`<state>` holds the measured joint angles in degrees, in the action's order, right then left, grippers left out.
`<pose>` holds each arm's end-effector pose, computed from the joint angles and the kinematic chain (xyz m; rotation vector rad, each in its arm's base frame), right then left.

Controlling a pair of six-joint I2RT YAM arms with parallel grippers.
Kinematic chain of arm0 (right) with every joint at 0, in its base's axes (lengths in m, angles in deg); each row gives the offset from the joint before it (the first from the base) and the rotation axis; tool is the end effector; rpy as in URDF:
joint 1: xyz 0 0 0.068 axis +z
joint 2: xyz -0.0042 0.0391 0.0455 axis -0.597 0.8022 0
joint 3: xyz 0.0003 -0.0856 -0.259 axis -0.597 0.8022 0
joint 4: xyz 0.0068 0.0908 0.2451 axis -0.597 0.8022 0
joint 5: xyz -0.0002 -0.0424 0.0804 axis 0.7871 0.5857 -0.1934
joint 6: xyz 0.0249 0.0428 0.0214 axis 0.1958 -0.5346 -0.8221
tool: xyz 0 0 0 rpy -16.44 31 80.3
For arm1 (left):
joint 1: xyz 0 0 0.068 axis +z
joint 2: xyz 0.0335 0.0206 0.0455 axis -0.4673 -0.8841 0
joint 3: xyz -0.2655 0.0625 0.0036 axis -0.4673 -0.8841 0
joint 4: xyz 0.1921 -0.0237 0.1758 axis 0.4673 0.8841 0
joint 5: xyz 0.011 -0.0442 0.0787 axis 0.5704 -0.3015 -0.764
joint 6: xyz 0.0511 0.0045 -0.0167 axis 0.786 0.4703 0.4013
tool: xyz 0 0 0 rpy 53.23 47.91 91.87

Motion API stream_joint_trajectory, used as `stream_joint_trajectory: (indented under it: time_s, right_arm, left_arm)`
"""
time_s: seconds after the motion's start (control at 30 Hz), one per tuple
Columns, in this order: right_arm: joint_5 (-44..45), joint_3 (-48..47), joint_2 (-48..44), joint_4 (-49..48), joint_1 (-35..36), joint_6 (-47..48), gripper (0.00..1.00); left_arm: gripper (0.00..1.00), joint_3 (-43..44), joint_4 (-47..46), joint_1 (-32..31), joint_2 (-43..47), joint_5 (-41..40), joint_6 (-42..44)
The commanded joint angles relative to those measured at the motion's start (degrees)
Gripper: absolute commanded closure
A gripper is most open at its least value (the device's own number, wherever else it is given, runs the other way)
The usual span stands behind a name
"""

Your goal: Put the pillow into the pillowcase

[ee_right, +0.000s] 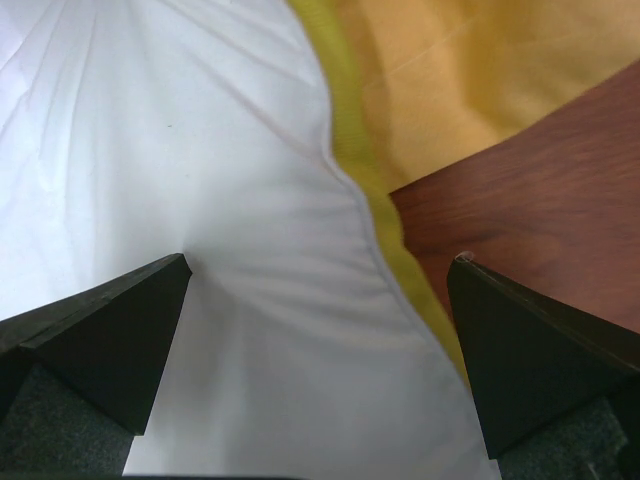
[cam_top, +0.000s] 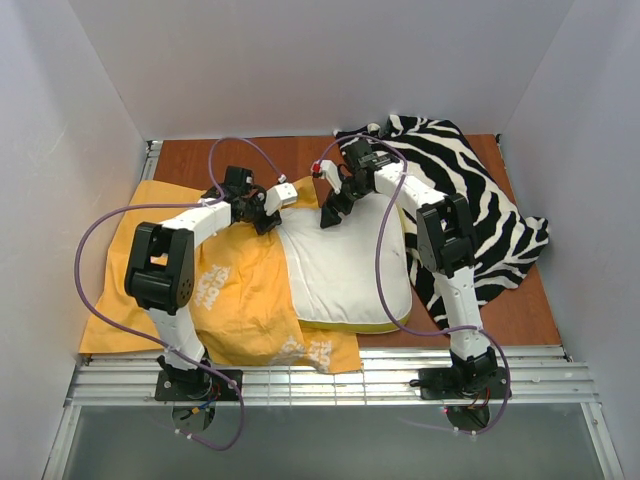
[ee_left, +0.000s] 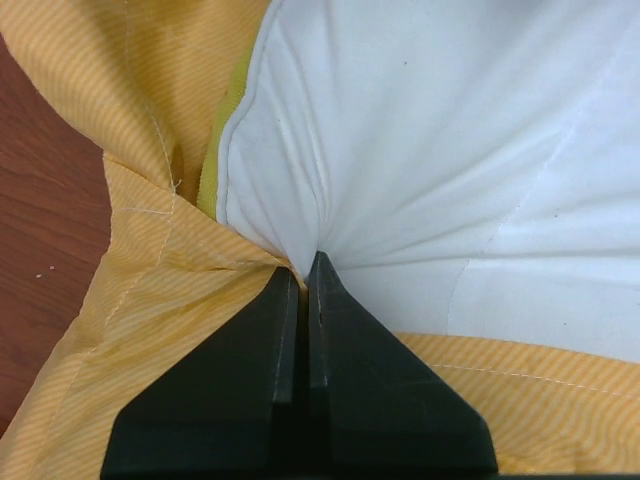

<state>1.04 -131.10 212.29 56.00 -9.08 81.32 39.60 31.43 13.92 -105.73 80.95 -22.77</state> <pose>0.4410 0.2516 0.1952 -1.4834 1.9941 0.6549 0.3700 -0.1099 0.1838 1.3853 2.0039 -0.4122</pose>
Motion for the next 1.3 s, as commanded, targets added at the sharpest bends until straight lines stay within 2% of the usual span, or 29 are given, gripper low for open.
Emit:
stream_joint_trajectory:
  time_s: [0.0, 0.23, 0.33, 0.37, 0.4, 0.43, 0.47, 0.5, 0.63, 0.73, 0.77, 0.83, 0.93, 1.0, 1.1, 1.17, 1.27]
  right_arm:
    - [-9.71, 3.57, -2.35, 1.25, 0.64, -1.15, 0.01]
    - [-9.02, 0.95, 2.2, 1.25, 0.9, -5.28, 0.01]
    - [-10.68, 0.42, 3.62, 3.01, 1.34, -5.73, 0.01]
    - [-12.25, 0.33, 3.88, 6.06, 1.78, -4.77, 0.04]
    - [-13.31, -0.72, 4.14, 7.74, 1.96, -2.67, 0.14]
    - [-14.1, -1.42, 4.41, 9.5, 2.05, -1.78, 0.53]
    - [-15.94, -2.56, 4.23, 11.69, 2.13, -0.73, 0.8]
    - [-15.87, -4.14, 3.62, 13.97, 2.13, -0.63, 0.98]
    - [-13.77, -4.6, -5.41, 9.89, 1.43, -6.24, 0.99]
    - [-9.64, -0.75, -15.25, 0.92, 1.43, -10.9, 0.99]
    - [-8.76, 0.32, -19.37, -0.49, 1.78, -10.91, 0.99]
    - [-5.08, 2.34, -22.82, -1.29, 2.74, -7.78, 0.99]
    - [-0.68, 12.33, -30.64, -6.45, 5.29, -4.51, 0.99]
    - [1.35, 20.43, -36.88, -9.19, 7.23, 0.32, 0.99]
    - [4.87, 29.66, -44.44, -12.44, 10.04, 7.53, 0.99]
    - [6.89, 38.06, -50.94, -17.54, 11.97, 12.61, 0.99]
    - [10.58, 45.04, -58.42, -21.75, 15.57, 19.99, 0.99]
  left_arm:
    - [1.0, -2.48, -4.52, -0.48, 7.26, 1.96, -0.36]
    - [1.0, -4.78, -6.73, -1.18, 13.59, 4.69, 1.4]
    - [1.0, -4.95, -7.08, -1.71, 14.12, 4.43, 0.88]
    - [1.0, -4.95, -7.26, -1.8, 14.12, 4.26, 0.44]
    - [1.0, -5.04, -7.43, -1.89, 14.3, 4.17, 0.17]
    - [1.0, -5.13, -8.13, -1.89, 14.56, 3.9, -0.35]
    - [1.0, -5.13, -8.4, -1.89, 14.83, 3.21, -1.23]
    - [1.0, -4.96, -8.4, -1.89, 15.18, 2.59, -2.11]
    - [0.99, -3.46, -7.79, -1.89, 18.95, -1.98, -8.69]
    - [0.72, 1.1, -2.45, -1.45, 21.23, -3.13, -16.59]
    - [0.53, 3.55, -1.47, -1.1, 21.77, -3.04, -22.01]
    - [0.46, 6.72, 2.3, 0.48, 22.56, -1.55, -26.79]
    - [0.33, 11.91, 5.3, 3.11, 24.4, 0.56, -34.18]
    - [0.19, 14.46, 6.8, 4.87, 25.02, 1.53, -36.64]
    - [0.17, 19.56, 12.93, 8.72, 23.01, 3.71, -37.27]
    - [0.15, 22.2, 14.79, 11.72, 21.78, 9.77, -38.59]
    - [0.15, 25.27, 21.46, 15.93, 19.75, 21.19, -35.17]
